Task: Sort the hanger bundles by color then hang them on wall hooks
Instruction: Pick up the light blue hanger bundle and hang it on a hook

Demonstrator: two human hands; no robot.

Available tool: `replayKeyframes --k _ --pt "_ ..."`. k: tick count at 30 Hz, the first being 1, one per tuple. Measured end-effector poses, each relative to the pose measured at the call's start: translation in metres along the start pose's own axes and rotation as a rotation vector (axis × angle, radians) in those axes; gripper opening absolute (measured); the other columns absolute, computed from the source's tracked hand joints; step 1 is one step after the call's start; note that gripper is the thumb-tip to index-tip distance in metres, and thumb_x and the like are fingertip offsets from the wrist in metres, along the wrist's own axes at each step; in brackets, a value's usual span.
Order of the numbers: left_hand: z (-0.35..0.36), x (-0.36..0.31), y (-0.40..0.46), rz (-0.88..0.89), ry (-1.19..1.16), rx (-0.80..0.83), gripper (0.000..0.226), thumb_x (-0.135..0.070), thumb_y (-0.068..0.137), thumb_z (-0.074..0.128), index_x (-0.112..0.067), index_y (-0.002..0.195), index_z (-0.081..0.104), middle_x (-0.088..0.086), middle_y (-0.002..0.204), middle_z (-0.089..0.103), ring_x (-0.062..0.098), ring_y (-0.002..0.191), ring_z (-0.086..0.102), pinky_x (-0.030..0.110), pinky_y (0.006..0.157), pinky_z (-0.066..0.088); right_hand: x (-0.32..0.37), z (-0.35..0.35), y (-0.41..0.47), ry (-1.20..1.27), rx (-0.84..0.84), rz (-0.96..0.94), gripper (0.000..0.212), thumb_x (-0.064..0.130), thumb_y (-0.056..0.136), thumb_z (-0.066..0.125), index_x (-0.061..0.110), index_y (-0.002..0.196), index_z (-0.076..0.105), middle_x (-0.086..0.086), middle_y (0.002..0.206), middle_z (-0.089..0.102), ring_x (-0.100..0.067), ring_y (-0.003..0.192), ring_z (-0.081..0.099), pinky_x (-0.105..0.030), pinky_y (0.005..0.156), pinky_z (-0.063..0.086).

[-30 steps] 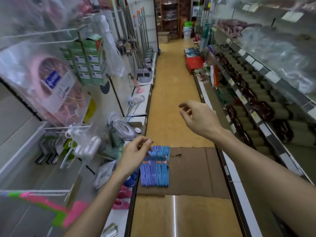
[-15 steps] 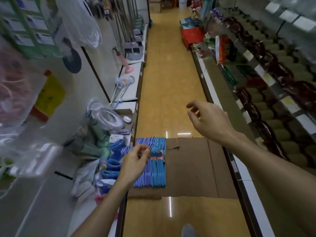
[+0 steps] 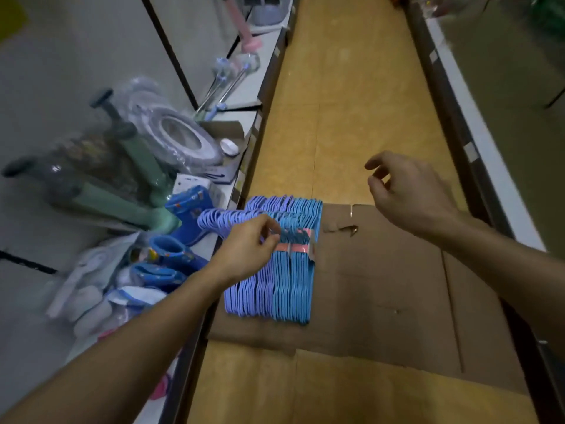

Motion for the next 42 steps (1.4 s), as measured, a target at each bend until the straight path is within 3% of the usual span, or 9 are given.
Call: replayKeyframes --k 5,10,14,19,24,26,28,32,42 --pt "0.066 0.065 0.046 0.042 0.154 0.003 0.025 -0.024 0.098 0.057 -0.016 0.121 0.058 0.002 0.109 0.060 0.012 0.088 0.055 0.024 0.076 0.038 -0.040 0.092 0.006 -0.009 0.012 0.002 0.029 0.028 0.099 0.052 0.024 0.128 0.056 0.003 0.111 0.069 -0.020 0.097 0.064 -0.049 0.080 0.057" --pt "0.112 0.117 0.099 0.135 0.312 -0.042 0.050 -0.027 0.091 0.064 -0.017 0.137 0.048 0.011 0.134 0.049 0.026 0.124 0.048 0.039 0.104 0.040 -0.069 0.180 0.008 -0.011 0.051 0.001 0.029 0.030 0.099 0.051 0.026 0.127 0.055 0.002 0.116 0.067 -0.021 0.097 0.063 -0.048 0.080 0.056" --pt "0.130 0.137 0.141 0.227 0.465 -0.115 0.065 -0.038 0.088 0.067 -0.024 0.145 0.039 0.012 0.144 0.039 0.031 0.134 0.038 0.049 0.110 0.035 -0.086 0.239 0.008 0.014 0.118 0.011 0.030 0.028 0.099 0.048 0.023 0.128 0.056 0.001 0.114 0.067 -0.022 0.097 0.062 -0.046 0.081 0.055" --pt "0.145 0.152 0.178 0.226 0.660 -0.086 0.078 -0.058 0.090 0.056 -0.029 0.154 0.020 0.015 0.156 0.028 0.033 0.145 0.025 0.050 0.119 0.019 -0.099 0.307 0.010 0.056 0.196 -0.001 0.026 0.027 0.098 0.049 0.022 0.121 0.059 -0.001 0.111 0.067 -0.022 0.095 0.062 -0.046 0.078 0.057" --pt "0.155 0.164 0.190 0.271 0.720 -0.043 0.073 -0.062 0.095 0.040 -0.030 0.155 0.013 0.011 0.156 0.028 0.028 0.147 0.020 0.050 0.123 0.006 -0.108 0.367 -0.002 0.520 0.433 0.235 0.022 0.019 0.092 0.066 0.003 0.106 0.065 -0.004 0.092 0.069 -0.016 0.082 0.064 -0.043 0.077 0.056" --pt "0.156 0.166 0.191 0.294 0.741 -0.052 0.071 -0.060 0.096 0.037 -0.030 0.155 0.012 0.010 0.156 0.028 0.028 0.147 0.020 0.049 0.123 0.003 -0.110 0.391 -0.016 0.736 0.573 0.390 0.026 0.022 0.088 0.073 0.005 0.105 0.064 -0.006 0.096 0.069 -0.016 0.083 0.066 -0.036 0.071 0.056" --pt "0.156 0.167 0.191 0.303 0.760 -0.055 0.069 -0.059 0.097 0.035 -0.030 0.155 0.011 0.010 0.155 0.028 0.028 0.147 0.020 0.048 0.123 0.001 -0.110 0.415 -0.030 0.898 0.674 0.481 0.038 0.027 0.083 0.079 0.009 0.111 0.060 -0.008 0.106 0.070 -0.021 0.093 0.070 -0.038 0.082 0.059" --pt "0.156 0.166 0.191 0.319 0.768 -0.052 0.066 -0.056 0.099 0.035 -0.028 0.155 0.013 0.013 0.153 0.029 0.030 0.146 0.022 0.045 0.123 -0.001 -0.096 0.448 -0.050 1.171 0.715 0.628 0.049 0.024 0.076 0.085 0.009 0.118 0.063 -0.010 0.110 0.074 -0.028 0.099 0.073 -0.050 0.092 0.057" --pt "0.155 0.167 0.192 0.316 0.754 -0.038 0.066 -0.055 0.100 0.034 -0.026 0.155 0.013 0.013 0.153 0.030 0.030 0.146 0.023 0.045 0.124 -0.001 -0.073 0.464 -0.054 1.535 0.715 0.844 0.034 0.008 0.083 0.075 0.003 0.116 0.066 -0.023 0.109 0.073 -0.041 0.100 0.071 -0.059 0.090 0.055"
Point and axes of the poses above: each hand's wrist, its own y-axis towards the middle knuckle, its own z-axis out of the palm, x = y × z, the point moved 2 cm from there along y, towards the middle knuckle
